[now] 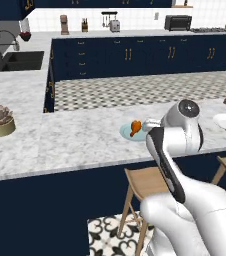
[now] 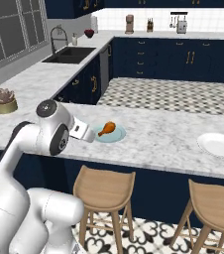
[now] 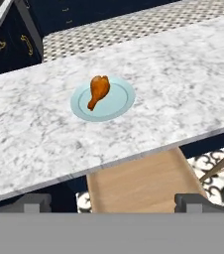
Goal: Pick the chicken drumstick and lemon wedge from their plates and place them in the bowl. Then put the bowl in the fridge.
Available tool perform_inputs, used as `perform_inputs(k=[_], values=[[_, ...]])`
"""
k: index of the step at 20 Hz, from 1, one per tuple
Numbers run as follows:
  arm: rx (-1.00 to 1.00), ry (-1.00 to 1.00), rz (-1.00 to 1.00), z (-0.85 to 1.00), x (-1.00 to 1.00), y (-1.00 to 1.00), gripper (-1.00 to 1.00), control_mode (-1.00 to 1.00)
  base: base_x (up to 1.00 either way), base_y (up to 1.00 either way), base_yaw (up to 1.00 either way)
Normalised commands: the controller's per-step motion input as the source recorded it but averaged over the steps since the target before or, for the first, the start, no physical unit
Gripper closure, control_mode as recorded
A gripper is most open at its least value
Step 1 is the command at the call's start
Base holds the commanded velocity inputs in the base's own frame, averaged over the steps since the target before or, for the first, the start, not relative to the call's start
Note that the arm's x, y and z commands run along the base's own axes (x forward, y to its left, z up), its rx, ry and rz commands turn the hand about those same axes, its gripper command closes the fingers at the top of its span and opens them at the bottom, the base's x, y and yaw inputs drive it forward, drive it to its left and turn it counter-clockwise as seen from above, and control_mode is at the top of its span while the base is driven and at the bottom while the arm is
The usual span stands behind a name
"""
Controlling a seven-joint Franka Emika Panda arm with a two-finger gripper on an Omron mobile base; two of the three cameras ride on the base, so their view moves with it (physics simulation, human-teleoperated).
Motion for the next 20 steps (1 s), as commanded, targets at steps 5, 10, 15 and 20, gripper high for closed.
perform_inputs(k=[5,10,15,20], values=[[0.0,0.36,0.0,0.06,1.0,-0.01,-1.0,-1.0,0.0,0.0,0.0],[0.0,0.09,0.06,-0.31,0.96,-0.11,-1.0,-1.0,0.0,0.0,0.0],[0.0,0.01,0.0,-0.71,0.85,-0.01,-1.0,-1.0,0.0,0.0,0.0],[0.0,0.05,0.0,-0.5,0.65,0.0,-1.0,-1.0,0.0,0.0,0.0]])
